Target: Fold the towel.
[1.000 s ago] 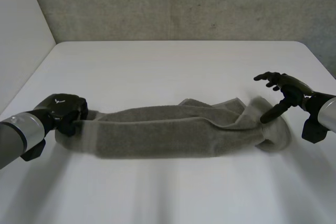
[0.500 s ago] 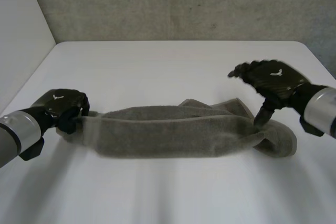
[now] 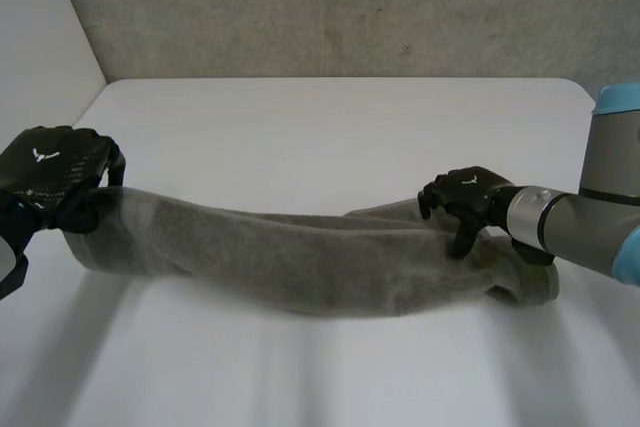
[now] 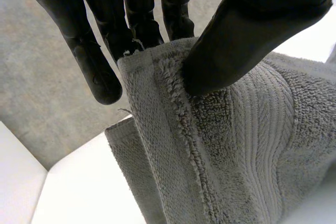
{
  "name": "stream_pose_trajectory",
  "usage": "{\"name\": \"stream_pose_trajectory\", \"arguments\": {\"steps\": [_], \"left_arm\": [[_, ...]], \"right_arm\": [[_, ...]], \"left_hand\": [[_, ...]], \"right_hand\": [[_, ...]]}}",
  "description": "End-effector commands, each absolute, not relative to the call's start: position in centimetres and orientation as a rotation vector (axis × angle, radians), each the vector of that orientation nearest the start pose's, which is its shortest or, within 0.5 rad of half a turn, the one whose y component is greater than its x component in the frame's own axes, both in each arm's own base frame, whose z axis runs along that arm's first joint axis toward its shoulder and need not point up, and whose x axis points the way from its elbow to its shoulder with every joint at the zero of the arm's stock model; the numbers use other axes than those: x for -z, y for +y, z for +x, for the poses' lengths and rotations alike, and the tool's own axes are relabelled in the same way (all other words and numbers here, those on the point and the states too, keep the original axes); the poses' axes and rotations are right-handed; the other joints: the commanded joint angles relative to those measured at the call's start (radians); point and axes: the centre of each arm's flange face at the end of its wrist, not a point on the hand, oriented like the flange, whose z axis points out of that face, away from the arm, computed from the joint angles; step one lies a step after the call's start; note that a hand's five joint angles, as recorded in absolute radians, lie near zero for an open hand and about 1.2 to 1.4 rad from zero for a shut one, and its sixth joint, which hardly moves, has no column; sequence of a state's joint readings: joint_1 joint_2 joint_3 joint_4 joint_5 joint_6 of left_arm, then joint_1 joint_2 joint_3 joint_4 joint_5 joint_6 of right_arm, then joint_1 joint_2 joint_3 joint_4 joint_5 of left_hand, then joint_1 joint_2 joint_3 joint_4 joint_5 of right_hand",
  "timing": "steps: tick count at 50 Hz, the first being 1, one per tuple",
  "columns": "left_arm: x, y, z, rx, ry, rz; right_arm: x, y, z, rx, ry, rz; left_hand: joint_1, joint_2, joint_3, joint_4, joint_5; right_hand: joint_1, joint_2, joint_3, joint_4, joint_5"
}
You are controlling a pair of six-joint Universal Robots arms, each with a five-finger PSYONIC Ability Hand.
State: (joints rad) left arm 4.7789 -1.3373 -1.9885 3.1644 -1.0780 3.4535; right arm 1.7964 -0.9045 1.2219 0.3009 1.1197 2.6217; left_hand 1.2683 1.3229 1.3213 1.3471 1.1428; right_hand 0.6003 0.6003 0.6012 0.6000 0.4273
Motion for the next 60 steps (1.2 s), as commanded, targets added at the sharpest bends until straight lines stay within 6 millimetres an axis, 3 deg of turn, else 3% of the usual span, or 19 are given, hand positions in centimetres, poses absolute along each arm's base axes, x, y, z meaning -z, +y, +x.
{"name": "stream_pose_trajectory", "arguments": {"steps": [1,14,21,26,29,37,45,48,50,51,52,60], "left_arm": [[-25.1,-23.2,-15.7,2.164,2.306,0.791],[-25.1,-23.9,-15.4,2.213,2.335,0.704],[-25.0,-24.0,-15.3,2.210,2.339,0.701],[-24.9,-24.2,-15.2,2.202,2.346,0.690],[-24.8,-24.2,-15.2,2.199,2.350,0.692],[-24.8,-24.6,-15.2,2.194,2.358,0.693],[-24.5,-25.1,-15.1,2.180,2.378,0.690],[-24.2,-25.4,-15.1,2.168,2.394,0.688],[-24.0,-25.8,-15.1,2.159,2.409,0.690],[-24.0,-25.8,-15.1,2.159,2.409,0.690],[-23.9,-26.0,-15.1,2.151,2.418,0.687],[-23.1,-26.7,-15.0,2.119,2.459,0.679]], "right_arm": [[-15.2,-32.3,24.8,1.340,2.246,-1.185],[-13.6,-31.9,23.7,1.252,2.298,-1.153],[-13.7,-31.6,23.2,1.233,2.316,-1.136],[-15.3,-30.9,22.3,1.253,2.320,-1.118],[-16.0,-30.8,22.1,1.271,2.314,-1.112],[-20.4,-28.8,20.9,1.326,2.282,-1.097],[-21.7,-27.0,20.7,1.240,2.299,-1.140],[-21.8,-26.7,20.6,1.230,2.307,-1.175],[-21.7,-26.5,20.6,1.209,2.307,-1.259],[-21.7,-26.5,20.6,1.209,2.307,-1.259],[-21.4,-26.4,20.6,1.199,2.298,-1.293],[-18.1,-27.0,20.8,1.080,2.310,-1.289]], "left_hand": [[0.128,0.073,0.075,0.049,0.079],[0.128,0.073,0.075,0.049,0.079],[0.128,0.073,0.075,0.049,0.079],[0.128,0.073,0.075,0.049,0.079],[0.128,0.073,0.075,0.049,0.079],[0.128,0.073,0.075,0.049,0.079],[0.128,0.073,0.075,0.049,0.079],[0.128,0.073,0.075,0.049,0.079],[0.128,0.073,0.075,0.049,0.079],[0.128,0.073,0.075,0.049,0.079],[0.128,0.073,0.075,0.049,0.079],[0.128,0.073,0.075,0.049,0.079]], "right_hand": [[0.063,0.063,0.062,0.063,0.062],[0.089,0.089,0.088,0.090,0.088],[0.448,0.448,0.447,0.448,0.446],[0.795,0.795,0.794,0.795,0.794],[0.796,0.796,0.795,0.796,0.794],[0.796,0.796,0.795,0.796,0.794],[0.794,0.794,0.793,0.794,0.793],[0.782,0.782,0.781,0.783,0.781],[0.491,0.491,0.490,0.491,0.489],[0.489,0.489,0.488,0.489,0.487],[0.262,0.262,0.261,0.262,0.261],[0.263,0.263,0.262,0.263,0.261]]}}
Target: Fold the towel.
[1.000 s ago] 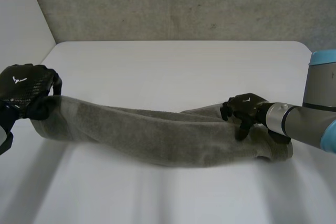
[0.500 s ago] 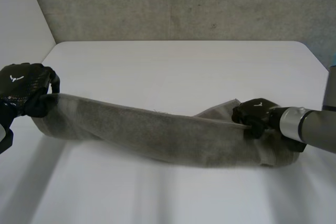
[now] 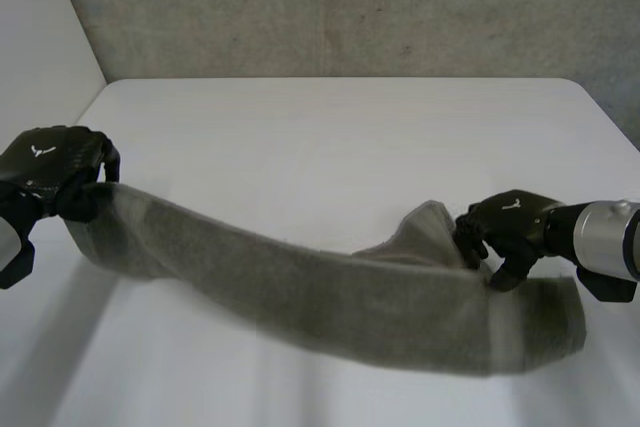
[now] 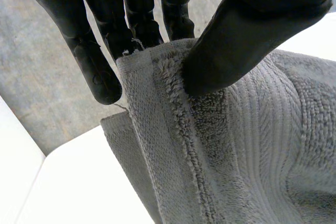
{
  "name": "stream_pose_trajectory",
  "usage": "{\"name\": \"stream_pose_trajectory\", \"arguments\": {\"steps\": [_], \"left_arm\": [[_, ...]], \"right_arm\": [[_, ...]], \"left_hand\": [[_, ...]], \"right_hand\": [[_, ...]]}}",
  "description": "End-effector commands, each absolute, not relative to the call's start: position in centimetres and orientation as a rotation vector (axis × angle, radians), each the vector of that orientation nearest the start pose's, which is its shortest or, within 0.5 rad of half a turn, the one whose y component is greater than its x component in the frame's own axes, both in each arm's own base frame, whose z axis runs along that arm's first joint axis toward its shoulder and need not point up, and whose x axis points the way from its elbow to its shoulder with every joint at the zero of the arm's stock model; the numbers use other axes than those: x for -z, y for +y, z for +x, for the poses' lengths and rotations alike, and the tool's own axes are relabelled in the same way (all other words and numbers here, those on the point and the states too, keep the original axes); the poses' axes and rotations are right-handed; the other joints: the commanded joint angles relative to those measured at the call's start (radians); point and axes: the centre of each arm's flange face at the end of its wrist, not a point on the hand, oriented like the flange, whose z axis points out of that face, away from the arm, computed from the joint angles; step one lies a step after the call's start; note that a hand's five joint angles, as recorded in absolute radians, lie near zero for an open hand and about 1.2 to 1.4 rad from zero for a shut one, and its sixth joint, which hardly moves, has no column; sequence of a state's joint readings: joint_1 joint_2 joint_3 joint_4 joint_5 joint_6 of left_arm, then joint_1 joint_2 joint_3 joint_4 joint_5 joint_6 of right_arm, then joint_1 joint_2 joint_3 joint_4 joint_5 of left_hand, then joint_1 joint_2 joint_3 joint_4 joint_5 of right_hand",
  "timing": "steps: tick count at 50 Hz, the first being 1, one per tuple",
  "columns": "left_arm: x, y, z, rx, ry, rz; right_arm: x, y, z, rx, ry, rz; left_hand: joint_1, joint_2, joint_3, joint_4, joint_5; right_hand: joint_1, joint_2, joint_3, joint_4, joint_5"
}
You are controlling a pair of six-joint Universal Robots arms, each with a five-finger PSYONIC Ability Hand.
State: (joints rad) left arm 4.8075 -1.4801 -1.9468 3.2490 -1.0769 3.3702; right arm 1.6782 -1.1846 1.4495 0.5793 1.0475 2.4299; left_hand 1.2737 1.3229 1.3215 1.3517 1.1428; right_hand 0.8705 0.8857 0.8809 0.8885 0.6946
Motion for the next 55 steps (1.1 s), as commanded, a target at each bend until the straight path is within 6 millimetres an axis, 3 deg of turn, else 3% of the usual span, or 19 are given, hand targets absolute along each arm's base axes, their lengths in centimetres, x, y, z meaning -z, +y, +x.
{"name": "stream_pose_trajectory", "arguments": {"steps": [1,24,29,31,32,33,37,43,47,51,53,54,55], "left_arm": [[-23.0,-26.7,-15.0,2.117,2.463,0.680],[-22.7,-26.4,-15.3,2.108,2.481,0.693],[-22.6,-26.5,-15.1,2.102,2.482,0.686],[-22.8,-26.5,-15.1,2.109,2.472,0.683],[-22.8,-26.5,-15.1,2.109,2.472,0.683],[-23.0,-26.5,-15.1,2.115,2.464,0.684],[-23.2,-26.4,-15.1,2.120,2.459,0.687],[-23.5,-26.4,-15.4,2.133,2.447,0.702],[-24.1,-27.2,-15.5,2.163,2.416,0.717],[-23.2,-28.7,-16.2,2.137,2.464,0.748],[-22.7,-30.8,-18.2,2.140,2.482,0.832],[-22.7,-30.8,-18.3,2.140,2.482,0.833],[-22.9,-31.7,-19.8,2.168,2.465,0.901]], "right_arm": [[-17.6,-27.0,20.9,1.073,2.312,-1.289],[-16.0,-25.7,20.5,1.017,2.331,-1.269],[-16.7,-25.2,20.4,1.040,2.332,-1.272],[-17.2,-24.8,20.3,1.055,2.332,-1.278],[-17.2,-24.8,20.3,1.055,2.332,-1.278],[-17.4,-24.6,20.3,1.061,2.331,-1.279],[-18.0,-24.5,20.3,1.078,2.326,-1.281],[-20.5,-23.9,20.5,1.126,2.292,-1.300],[-22.4,-25.6,20.8,1.238,2.265,-1.319],[-22.6,-27.4,21.1,1.283,2.251,-1.332],[-23.0,-29.4,22.7,1.352,2.200,-1.386],[-23.0,-29.4,22.7,1.352,2.200,-1.386],[-23.6,-30.3,23.6,1.409,2.167,-1.413]], "left_hand": [[0.123,0.073,0.075,0.045,0.079],[0.123,0.073,0.075,0.045,0.079],[0.123,0.073,0.075,0.045,0.079],[0.123,0.073,0.075,0.045,0.079],[0.123,0.073,0.075,0.045,0.079],[0.123,0.073,0.075,0.045,0.079],[0.123,0.073,0.075,0.045,0.079],[0.123,0.073,0.075,0.045,0.079],[0.123,0.073,0.075,0.045,0.079],[0.123,0.073,0.075,0.045,0.079],[0.123,0.073,0.075,0.045,0.079],[0.123,0.073,0.075,0.045,0.079],[0.123,0.073,0.075,0.045,0.079]], "right_hand": [[0.001,-0.014,-0.009,-0.017,0.003],[0.045,0.030,0.035,0.027,0.047],[0.122,0.106,0.111,0.104,0.123],[0.343,0.328,0.333,0.325,0.345],[0.345,0.330,0.334,0.327,0.346],[0.524,0.509,0.514,0.506,0.525],[0.526,0.511,0.515,0.508,0.527],[0.526,0.511,0.515,0.508,0.527],[0.526,0.511,0.515,0.508,0.527],[0.526,0.511,0.515,0.508,0.527],[0.526,0.511,0.515,0.508,0.527],[0.526,0.511,0.515,0.508,0.527],[0.526,0.511,0.515,0.508,0.527]]}}
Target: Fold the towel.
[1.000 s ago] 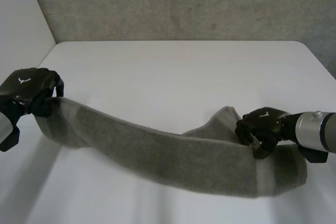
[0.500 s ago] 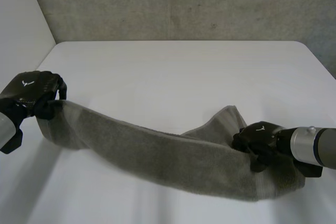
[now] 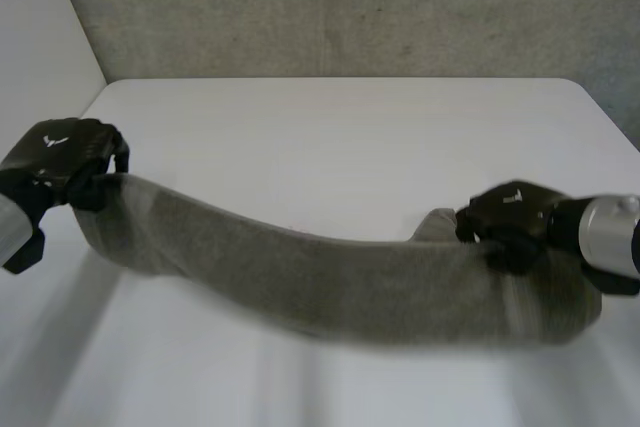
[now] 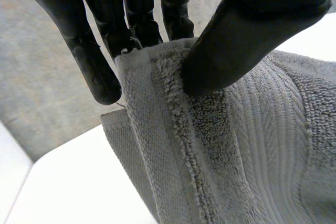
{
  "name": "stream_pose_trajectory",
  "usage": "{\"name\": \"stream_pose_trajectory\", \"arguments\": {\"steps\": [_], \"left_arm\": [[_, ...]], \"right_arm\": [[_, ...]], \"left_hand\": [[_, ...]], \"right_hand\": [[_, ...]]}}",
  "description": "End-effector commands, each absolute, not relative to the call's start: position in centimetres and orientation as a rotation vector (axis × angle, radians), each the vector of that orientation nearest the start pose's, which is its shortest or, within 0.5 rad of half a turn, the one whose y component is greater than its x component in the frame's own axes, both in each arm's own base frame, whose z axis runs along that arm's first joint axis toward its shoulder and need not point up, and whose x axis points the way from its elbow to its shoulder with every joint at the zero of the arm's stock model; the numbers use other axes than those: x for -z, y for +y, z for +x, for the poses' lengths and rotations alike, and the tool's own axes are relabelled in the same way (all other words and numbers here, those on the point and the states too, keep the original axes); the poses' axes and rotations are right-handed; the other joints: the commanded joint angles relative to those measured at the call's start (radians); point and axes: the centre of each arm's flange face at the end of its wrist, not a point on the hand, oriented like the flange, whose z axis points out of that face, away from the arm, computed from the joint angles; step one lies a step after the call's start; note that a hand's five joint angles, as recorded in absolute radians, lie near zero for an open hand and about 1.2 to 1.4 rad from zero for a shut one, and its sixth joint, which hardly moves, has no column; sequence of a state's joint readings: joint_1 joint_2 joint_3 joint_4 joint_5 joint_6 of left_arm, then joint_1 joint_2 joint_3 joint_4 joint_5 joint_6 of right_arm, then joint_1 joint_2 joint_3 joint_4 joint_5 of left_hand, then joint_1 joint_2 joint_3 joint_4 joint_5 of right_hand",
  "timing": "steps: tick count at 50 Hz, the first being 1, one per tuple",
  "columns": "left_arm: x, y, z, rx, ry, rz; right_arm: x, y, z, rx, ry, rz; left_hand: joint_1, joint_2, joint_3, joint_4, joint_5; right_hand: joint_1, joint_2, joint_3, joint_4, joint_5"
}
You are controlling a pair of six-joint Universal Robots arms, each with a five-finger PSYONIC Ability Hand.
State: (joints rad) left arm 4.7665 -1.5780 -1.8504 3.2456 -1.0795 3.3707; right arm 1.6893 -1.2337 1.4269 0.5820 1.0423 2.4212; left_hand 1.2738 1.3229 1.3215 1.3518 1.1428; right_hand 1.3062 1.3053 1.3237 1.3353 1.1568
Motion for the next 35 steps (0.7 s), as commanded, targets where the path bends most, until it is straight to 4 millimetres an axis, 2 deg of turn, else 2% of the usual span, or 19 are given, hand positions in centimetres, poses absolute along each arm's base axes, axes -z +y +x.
{"name": "stream_pose_trajectory", "arguments": {"steps": [1,4,6,9,11,12,14,15,17,21,26,27,28,29,30,31,33,34,35], "left_arm": [[-22.9,-31.8,-19.8,2.168,2.465,0.901],[-24.3,-34.1,-21.6,2.237,2.398,0.945],[-28.1,-36.8,-21.9,2.352,2.246,0.893],[-30.7,-37.7,-22.3,2.436,2.140,0.870],[-36.9,-38.3,-22.7,2.644,1.909,0.774],[-37.0,-38.3,-22.7,2.645,1.908,0.774],[-43.3,-37.7,-22.6,2.871,1.662,0.656],[-43.4,-37.6,-22.6,2.872,1.661,0.656],[-47.8,-36.6,-22.4,3.067,1.465,0.548],[-49.3,-36.0,-22.2,3.166,1.398,0.500],[-46.1,-37.1,-22.5,3.126,1.564,0.500],[-43.8,-37.6,-22.7,3.072,1.677,0.501],[-43.8,-37.7,-22.7,3.071,1.678,0.501],[-41.2,-38.2,-22.7,3.005,1.797,0.504],[-38.6,-38.4,-22.7,2.936,1.917,0.506],[-38.5,-38.4,-22.7,2.935,1.918,0.506],[-33.2,-38.7,-22.5,2.801,2.124,0.521],[-33.2,-38.7,-22.5,2.800,2.125,0.521],[-30.6,-38.6,-22.7,2.740,2.214,0.541]], "right_arm": [[-23.6,-30.3,23.6,1.410,2.167,-1.413],[-25.8,-32.1,25.2,1.578,2.106,-1.436],[-29.6,-33.6,26.4,1.830,1.974,-1.395],[-32.0,-34.4,27.0,2.000,1.859,-1.345],[-37.7,-35.4,27.1,2.350,1.577,-1.148],[-37.7,-35.4,27.1,2.352,1.576,-1.147],[-42.8,-35.2,26.5,2.566,1.298,-0.904],[-42.9,-35.2,26.5,2.567,1.297,-0.903],[-44.7,-35.1,25.9,2.603,1.191,-0.758],[-44.4,-35.1,25.9,2.582,1.215,-0.745],[-40.0,-35.8,26.1,2.430,1.436,-0.784],[-37.9,-36.0,26.2,2.366,1.530,-0.818],[-35.9,-36.1,26.2,2.311,1.622,-0.868],[-35.8,-36.1,26.2,2.310,1.623,-0.869],[-33.7,-36.2,26.2,2.264,1.706,-0.939],[-33.7,-36.2,26.2,2.263,1.707,-0.940],[-30.1,-35.5,26.3,2.189,1.839,-1.089],[-30.1,-35.5,26.3,2.188,1.840,-1.090],[-28.5,-35.1,26.3,2.153,1.882,-1.160]], "left_hand": [[0.122,0.073,0.075,0.044,0.079],[0.122,0.073,0.075,0.044,0.079],[0.122,0.073,0.075,0.044,0.079],[0.122,0.073,0.075,0.044,0.079],[0.122,0.073,0.075,0.044,0.079],[0.122,0.073,0.075,0.044,0.079],[0.122,0.073,0.075,0.044,0.079],[0.122,0.073,0.075,0.044,0.079],[0.122,0.073,0.075,0.044,0.079],[0.122,0.073,0.075,0.044,0.079],[0.122,0.073,0.075,0.044,0.079],[0.122,0.073,0.075,0.044,0.079],[0.122,0.073,0.075,0.044,0.079],[0.122,0.073,0.075,0.044,0.079],[0.122,0.073,0.075,0.044,0.079],[0.122,0.073,0.075,0.044,0.079],[0.122,0.073,0.075,0.044,0.079],[0.122,0.073,0.075,0.044,0.079],[0.122,0.073,0.075,0.044,0.079]], "right_hand": [[0.090,0.091,0.073,0.061,0.065],[0.090,0.091,0.073,0.061,0.065],[0.090,0.091,0.073,0.061,0.065],[0.090,0.091,0.073,0.061,0.065],[0.090,0.091,0.073,0.061,0.065],[0.090,0.091,0.073,0.061,0.065],[0.090,0.091,0.073,0.061,0.065],[0.090,0.091,0.073,0.061,0.065],[0.090,0.091,0.073,0.061,0.065],[0.090,0.091,0.073,0.061,0.065],[0.090,0.091,0.073,0.061,0.065],[0.090,0.091,0.073,0.061,0.065],[0.090,0.091,0.073,0.061,0.065],[0.090,0.091,0.073,0.061,0.065],[0.090,0.091,0.073,0.061,0.065],[0.090,0.091,0.073,0.061,0.065],[0.090,0.091,0.073,0.061,0.065],[0.090,0.091,0.073,0.061,0.065],[0.090,0.091,0.073,0.061,0.065]]}}
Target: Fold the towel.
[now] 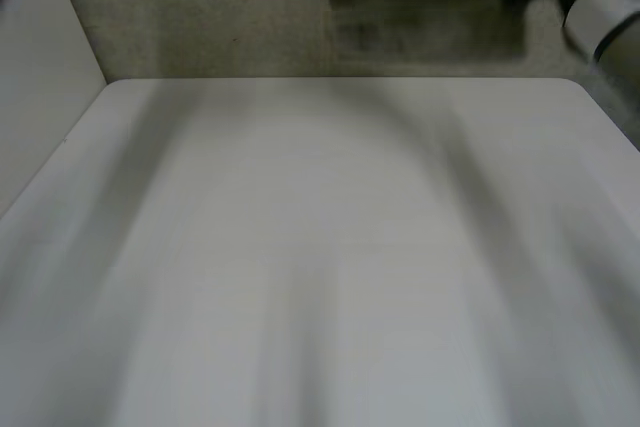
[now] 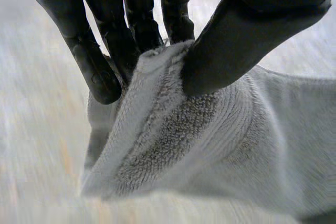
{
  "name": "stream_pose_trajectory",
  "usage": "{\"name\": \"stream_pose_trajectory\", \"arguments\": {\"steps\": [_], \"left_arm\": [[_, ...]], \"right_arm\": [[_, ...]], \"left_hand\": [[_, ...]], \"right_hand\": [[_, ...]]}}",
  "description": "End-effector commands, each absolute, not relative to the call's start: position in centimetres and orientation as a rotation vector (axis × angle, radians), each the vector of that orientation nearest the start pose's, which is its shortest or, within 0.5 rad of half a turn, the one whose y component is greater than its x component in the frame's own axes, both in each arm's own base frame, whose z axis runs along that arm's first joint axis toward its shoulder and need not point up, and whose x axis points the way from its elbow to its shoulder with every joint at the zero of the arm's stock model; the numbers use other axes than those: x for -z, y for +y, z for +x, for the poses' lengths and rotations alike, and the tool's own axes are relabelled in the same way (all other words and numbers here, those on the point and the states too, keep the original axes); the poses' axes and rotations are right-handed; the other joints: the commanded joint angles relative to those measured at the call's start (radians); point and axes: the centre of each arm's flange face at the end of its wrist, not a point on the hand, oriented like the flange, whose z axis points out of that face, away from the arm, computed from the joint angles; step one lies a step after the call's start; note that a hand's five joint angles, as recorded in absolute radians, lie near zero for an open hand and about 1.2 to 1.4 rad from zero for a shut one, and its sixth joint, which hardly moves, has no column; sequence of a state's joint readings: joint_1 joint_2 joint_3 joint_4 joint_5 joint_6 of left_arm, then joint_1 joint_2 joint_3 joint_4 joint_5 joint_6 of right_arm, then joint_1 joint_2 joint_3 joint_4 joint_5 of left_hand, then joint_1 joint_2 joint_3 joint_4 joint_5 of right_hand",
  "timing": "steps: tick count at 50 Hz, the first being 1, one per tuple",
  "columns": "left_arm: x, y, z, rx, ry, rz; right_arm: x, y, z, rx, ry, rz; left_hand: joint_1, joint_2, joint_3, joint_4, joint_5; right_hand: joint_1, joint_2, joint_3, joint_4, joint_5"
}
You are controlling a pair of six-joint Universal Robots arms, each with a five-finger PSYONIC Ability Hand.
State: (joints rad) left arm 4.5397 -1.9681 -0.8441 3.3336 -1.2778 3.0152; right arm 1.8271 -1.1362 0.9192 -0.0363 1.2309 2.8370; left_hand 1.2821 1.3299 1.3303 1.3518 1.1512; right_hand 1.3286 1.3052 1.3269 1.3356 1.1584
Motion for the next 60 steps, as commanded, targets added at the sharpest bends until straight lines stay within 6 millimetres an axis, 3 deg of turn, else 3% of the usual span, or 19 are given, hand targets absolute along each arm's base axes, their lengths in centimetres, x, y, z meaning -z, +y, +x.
{"name": "stream_pose_trajectory", "arguments": {"steps": [1,2,3,4,6,7,9,14,16,20,24,26,28,38,52,54,56,60], "left_arm": [[-27.8,-38.4,-22.7,2.675,2.304,0.559],[-27.8,-38.4,-22.7,2.674,2.305,0.559],[-25.3,-37.9,-22.8,2.609,2.385,0.584],[-25.3,-37.9,-22.8,2.609,2.386,0.584],[-21.0,-36.6,-22.8,2.485,2.504,0.651],[-21.0,-36.6,-22.8,2.484,2.505,0.652],[-17.8,-35.1,-22.7,2.363,2.556,0.745],[-15.3,-33.4,-22.5,2.225,2.540,0.883],[-15.0,-33.2,-22.5,2.197,2.519,0.920],[-15.2,-33.0,-22.2,2.168,2.462,0.973],[-15.2,-33.1,-21.6,2.149,2.467,0.955],[-15.6,-33.1,-21.4,2.150,2.462,0.942],[-15.6,-33.1,-21.3,2.149,2.459,0.934],[-15.2,-33.0,-20.6,2.118,2.483,0.893],[-16.8,-32.5,-19.8,2.141,2.417,0.821],[-16.7,-32.4,-19.7,2.134,2.417,0.808],[-16.7,-32.4,-19.6,2.127,2.412,0.793],[-16.7,-32.5,-19.5,2.123,2.413,0.787]], "right_arm": [[-26.8,-34.6,26.3,2.098,1.925,-1.209],[-26.8,-34.6,26.3,2.098,1.926,-1.209],[-25.3,-34.1,26.1,2.040,1.968,-1.234],[-25.3,-34.0,26.1,2.039,1.968,-1.235],[-22.4,-32.7,25.8,1.905,2.051,-1.247],[-22.4,-32.7,25.8,1.904,2.051,-1.247],[-19.9,-31.3,25.4,1.783,2.121,-1.265],[-17.4,-29.8,25.0,1.662,2.186,-1.272],[-17.1,-29.7,24.9,1.647,2.196,-1.267],[-17.1,-29.6,24.5,1.643,2.219,-1.253],[-17.1,-29.6,24.4,1.642,2.225,-1.239],[-17.1,-29.7,24.3,1.640,2.237,-1.218],[-17.0,-29.7,24.2,1.635,2.247,-1.204],[-16.6,-29.4,24.1,1.603,2.271,-1.162],[-16.1,-29.0,23.7,1.581,2.308,-1.141],[-16.1,-29.0,23.7,1.580,2.311,-1.140],[-16.1,-29.0,23.7,1.579,2.309,-1.141],[-16.0,-29.0,23.7,1.580,2.311,-1.140]], "left_hand": [[0.114,0.066,0.066,0.044,0.071],[0.114,0.066,0.066,0.044,0.071],[0.114,0.066,0.066,0.044,0.071],[0.114,0.066,0.066,0.044,0.071],[0.114,0.066,0.066,0.044,0.071],[0.114,0.066,0.066,0.044,0.071],[0.114,0.066,0.066,0.044,0.071],[0.114,0.066,0.066,0.044,0.071],[0.114,0.066,0.066,0.044,0.071],[-0.164,-0.212,-0.212,-0.234,-0.207],[-0.241,-0.288,-0.289,-0.310,-0.284],[-0.323,-0.370,-0.371,-0.392,-0.366],[-0.326,-0.374,-0.374,-0.395,-0.369],[-0.349,-0.397,-0.397,-0.419,-0.393],[-0.346,-0.394,-0.395,-0.416,-0.390],[-0.364,-0.412,-0.412,-0.434,-0.408],[-0.557,-0.605,-0.605,-0.626,-0.600],[-0.587,-0.635,-0.635,-0.657,-0.631]], "right_hand": [[0.068,0.091,0.069,0.061,0.063],[0.068,0.091,0.069,0.061,0.063],[0.068,0.091,0.069,0.061,0.063],[0.068,0.091,0.069,0.061,0.063],[0.068,0.091,0.069,0.061,0.063],[0.068,0.091,0.069,0.061,0.063],[0.068,0.091,0.069,0.061,0.063],[0.068,0.091,0.069,0.061,0.063],[0.068,0.091,0.069,0.061,0.063],[0.068,0.091,0.069,0.061,0.063],[0.045,0.069,0.047,0.038,0.041],[-0.320,-0.297,-0.318,-0.327,-0.324],[-0.426,-0.403,-0.425,-0.433,-0.431],[-0.419,-0.395,-0.417,-0.426,-0.423],[-0.410,-0.386,-0.408,-0.417,-0.414],[-0.410,-0.386,-0.408,-0.417,-0.414],[-0.410,-0.386,-0.408,-0.417,-0.414],[-0.410,-0.386,-0.408,-0.417,-0.414]]}}
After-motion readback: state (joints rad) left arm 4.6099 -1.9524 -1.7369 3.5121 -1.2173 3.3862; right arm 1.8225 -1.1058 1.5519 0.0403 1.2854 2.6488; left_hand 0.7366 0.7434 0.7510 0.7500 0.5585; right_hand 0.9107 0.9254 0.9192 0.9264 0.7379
